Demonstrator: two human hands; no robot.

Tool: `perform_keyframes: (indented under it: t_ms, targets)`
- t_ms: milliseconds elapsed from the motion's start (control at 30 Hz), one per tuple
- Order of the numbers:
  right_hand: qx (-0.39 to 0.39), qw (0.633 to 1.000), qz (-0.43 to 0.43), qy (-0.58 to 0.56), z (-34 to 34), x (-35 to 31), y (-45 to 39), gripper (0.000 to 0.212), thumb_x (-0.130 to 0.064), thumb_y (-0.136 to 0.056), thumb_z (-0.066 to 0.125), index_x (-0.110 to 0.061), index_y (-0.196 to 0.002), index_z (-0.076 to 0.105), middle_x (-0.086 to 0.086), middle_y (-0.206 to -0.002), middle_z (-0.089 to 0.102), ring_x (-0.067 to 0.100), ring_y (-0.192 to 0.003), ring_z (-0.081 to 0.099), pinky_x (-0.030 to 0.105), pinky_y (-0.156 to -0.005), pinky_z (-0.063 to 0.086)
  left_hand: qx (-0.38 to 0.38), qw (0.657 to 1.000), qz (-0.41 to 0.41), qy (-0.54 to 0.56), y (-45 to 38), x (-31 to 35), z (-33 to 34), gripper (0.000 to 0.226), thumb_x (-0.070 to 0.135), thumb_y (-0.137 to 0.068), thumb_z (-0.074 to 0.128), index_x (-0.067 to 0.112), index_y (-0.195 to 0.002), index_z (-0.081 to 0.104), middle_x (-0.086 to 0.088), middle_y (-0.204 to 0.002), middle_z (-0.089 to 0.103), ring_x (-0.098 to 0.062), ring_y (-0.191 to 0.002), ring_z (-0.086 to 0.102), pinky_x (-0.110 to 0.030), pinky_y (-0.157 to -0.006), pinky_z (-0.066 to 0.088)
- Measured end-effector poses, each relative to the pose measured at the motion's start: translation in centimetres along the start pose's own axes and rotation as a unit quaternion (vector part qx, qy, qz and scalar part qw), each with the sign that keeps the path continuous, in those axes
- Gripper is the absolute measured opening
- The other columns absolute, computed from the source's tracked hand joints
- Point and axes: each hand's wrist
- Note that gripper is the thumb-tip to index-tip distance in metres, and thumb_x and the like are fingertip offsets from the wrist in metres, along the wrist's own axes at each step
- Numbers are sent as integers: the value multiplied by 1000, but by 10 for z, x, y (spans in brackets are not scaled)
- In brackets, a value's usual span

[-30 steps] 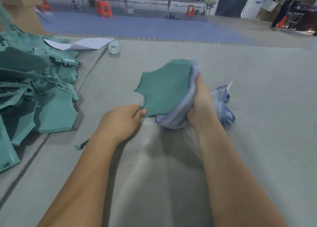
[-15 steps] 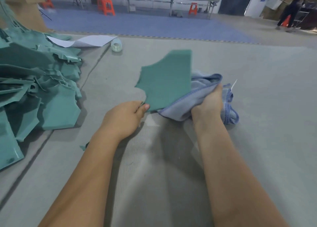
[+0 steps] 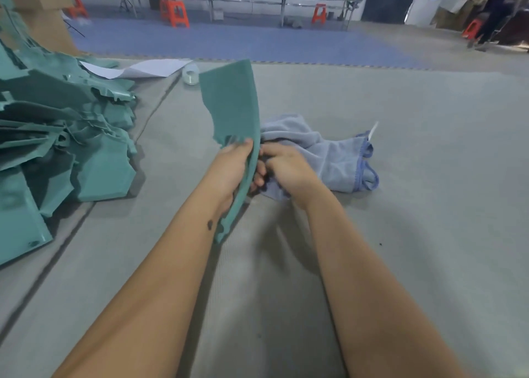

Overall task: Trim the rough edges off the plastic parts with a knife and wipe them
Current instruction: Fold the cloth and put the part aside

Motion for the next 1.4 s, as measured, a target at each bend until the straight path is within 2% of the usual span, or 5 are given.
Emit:
perform_keyframes:
  t_ms: [333, 700, 1033, 1233, 1400]
  targets:
    - [389, 897, -21, -209, -99, -17, 105, 15, -11, -94, 54, -6, -92, 68, 7, -84, 73, 22, -79, 71, 32, -71, 57, -176, 950, 71, -246, 54, -9, 166, 40, 27, -103, 36, -2, -118, 59, -23, -119, 62, -33, -105, 62, -36, -86, 52]
    - [705, 683, -69, -180, -207, 29, 348, 26, -14, -101, 50, -11, -77, 63, -13, -61, 63, -5, -55, 58, 15, -62, 47, -477, 859, 87, -167, 238, -89, 329, 19, 14, -98, 46, 10, -88, 62, 0, -84, 68, 4, -78, 64, -12, -72, 47]
    - [757, 513, 102, -392, -170, 226, 487, 29, -22, -99, 51, -2, -87, 67, 16, -77, 67, 31, -71, 61, 44, -68, 52, -558, 709, -275, -332, 326, -250, 322, 15, 19, -97, 53, 10, -104, 63, 0, -72, 60, -9, -56, 54, -17, -46, 42]
    - [734, 369, 103, -561, -160, 257, 498, 59, -45, -104, 33, 0, -138, 48, 20, -138, 53, 35, -130, 49, 43, -114, 35, -455, 766, -396, -223, 320, -276, 313, 18, 23, -96, 51, 11, -100, 65, 0, -64, 62, -10, -53, 53, -20, -47, 44]
    - [737, 365, 129, -554, -175, 218, 468, 41, -37, -103, 34, -3, -111, 56, 17, -106, 63, 32, -101, 62, 35, -84, 52, -447, 781, -306, -311, 320, -254, 318, 19, 19, -95, 48, 14, -84, 63, 3, -65, 56, -9, -51, 41, -21, -52, 35]
Point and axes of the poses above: each hand's wrist, its own y-axis away from the middle knuckle, its own z-axis out of the palm, x = y × z
